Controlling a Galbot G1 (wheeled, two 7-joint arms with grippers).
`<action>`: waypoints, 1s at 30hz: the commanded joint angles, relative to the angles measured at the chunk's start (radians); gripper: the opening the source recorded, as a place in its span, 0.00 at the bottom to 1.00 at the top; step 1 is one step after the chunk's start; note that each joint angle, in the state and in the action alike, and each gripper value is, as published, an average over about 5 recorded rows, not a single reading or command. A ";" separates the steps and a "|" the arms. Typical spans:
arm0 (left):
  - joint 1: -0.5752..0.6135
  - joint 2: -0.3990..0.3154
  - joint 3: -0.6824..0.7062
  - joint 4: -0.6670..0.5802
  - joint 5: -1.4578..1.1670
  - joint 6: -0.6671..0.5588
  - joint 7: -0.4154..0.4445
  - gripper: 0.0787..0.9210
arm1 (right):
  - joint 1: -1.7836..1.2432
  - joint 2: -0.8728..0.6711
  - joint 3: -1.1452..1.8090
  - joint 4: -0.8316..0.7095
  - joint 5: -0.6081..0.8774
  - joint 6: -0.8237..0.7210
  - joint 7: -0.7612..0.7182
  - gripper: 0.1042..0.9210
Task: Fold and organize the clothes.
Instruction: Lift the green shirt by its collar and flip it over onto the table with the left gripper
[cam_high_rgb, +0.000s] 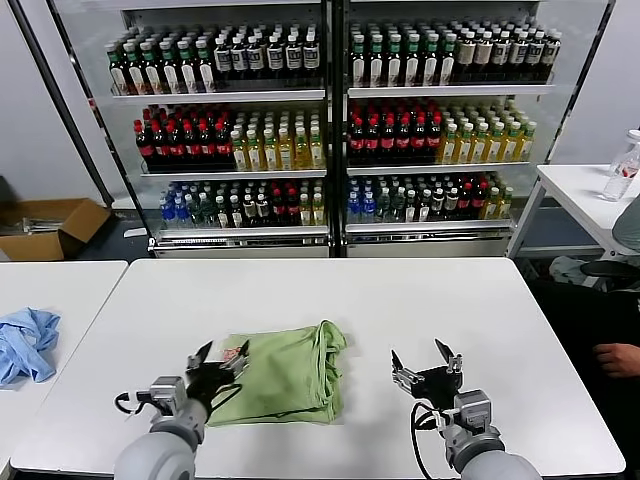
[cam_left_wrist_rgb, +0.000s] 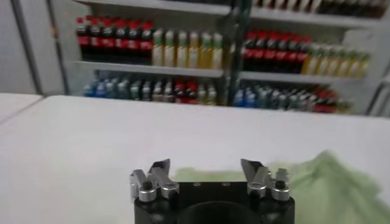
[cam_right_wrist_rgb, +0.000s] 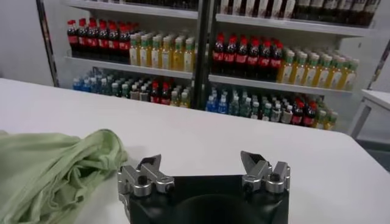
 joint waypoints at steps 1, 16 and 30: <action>0.070 0.012 -0.061 0.033 0.064 0.012 0.007 0.85 | 0.008 -0.002 -0.006 -0.008 0.001 0.001 0.000 0.88; 0.034 -0.023 0.003 0.099 0.034 -0.004 0.013 0.86 | -0.001 0.008 -0.003 -0.009 -0.001 0.004 -0.001 0.88; 0.022 -0.029 0.004 0.113 -0.096 0.005 0.014 0.40 | -0.011 0.011 -0.002 0.004 -0.002 0.003 -0.001 0.88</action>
